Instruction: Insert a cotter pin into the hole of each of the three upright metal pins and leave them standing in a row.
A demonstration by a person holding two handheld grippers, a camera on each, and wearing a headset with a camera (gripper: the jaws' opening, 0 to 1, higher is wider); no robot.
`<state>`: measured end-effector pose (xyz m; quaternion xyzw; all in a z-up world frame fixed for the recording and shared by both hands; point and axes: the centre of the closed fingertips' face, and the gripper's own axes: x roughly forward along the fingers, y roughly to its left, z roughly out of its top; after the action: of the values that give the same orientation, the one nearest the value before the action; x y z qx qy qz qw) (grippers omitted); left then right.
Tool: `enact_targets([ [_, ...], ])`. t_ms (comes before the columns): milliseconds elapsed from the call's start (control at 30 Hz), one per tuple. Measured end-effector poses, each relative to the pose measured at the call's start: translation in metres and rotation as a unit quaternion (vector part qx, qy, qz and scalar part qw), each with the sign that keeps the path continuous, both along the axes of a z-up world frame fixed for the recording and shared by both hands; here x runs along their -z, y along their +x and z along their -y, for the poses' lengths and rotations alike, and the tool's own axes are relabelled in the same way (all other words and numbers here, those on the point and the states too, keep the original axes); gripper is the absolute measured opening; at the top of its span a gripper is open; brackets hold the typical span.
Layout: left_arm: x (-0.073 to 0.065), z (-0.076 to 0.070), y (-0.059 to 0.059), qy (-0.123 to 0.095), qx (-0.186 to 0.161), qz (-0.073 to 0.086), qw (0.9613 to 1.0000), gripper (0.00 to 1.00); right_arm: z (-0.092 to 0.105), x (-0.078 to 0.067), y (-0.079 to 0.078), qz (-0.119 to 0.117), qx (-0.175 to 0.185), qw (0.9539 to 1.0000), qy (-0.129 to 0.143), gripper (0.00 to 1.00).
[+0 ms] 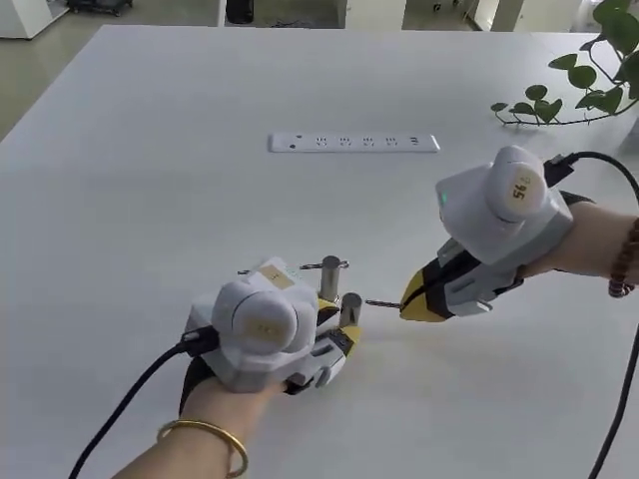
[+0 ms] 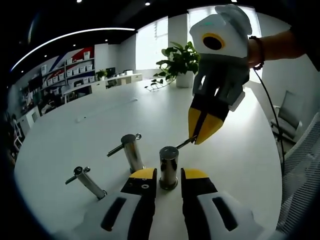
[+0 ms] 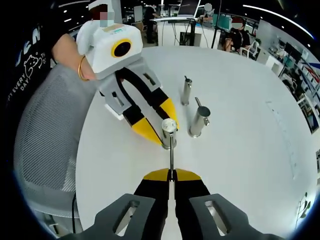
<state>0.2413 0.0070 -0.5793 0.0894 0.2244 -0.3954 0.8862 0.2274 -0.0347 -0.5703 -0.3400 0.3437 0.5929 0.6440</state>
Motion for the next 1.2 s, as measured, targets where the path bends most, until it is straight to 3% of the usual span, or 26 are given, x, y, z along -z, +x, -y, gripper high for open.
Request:
enact_targets([
  [400, 0.003, 0.002, 0.003, 0.0, 0.005, -0.007, 1.0, 0.12, -0.004, 0.0, 0.003, 0.011, -0.018, 0.9998, -0.004, 0.0],
  [900, 0.003, 0.002, 0.0, 0.0, 0.028, -0.001, 0.9996, 0.11, -0.013, -0.004, 0.002, 0.03, -0.057, 0.9977, -0.019, 0.0],
  [1200, 0.006, 0.003, 0.0, -0.008, 0.016, -0.01, 0.9998, 0.11, -0.022, -0.005, 0.002, 0.029, -0.063, 0.9974, -0.021, 0.0],
])
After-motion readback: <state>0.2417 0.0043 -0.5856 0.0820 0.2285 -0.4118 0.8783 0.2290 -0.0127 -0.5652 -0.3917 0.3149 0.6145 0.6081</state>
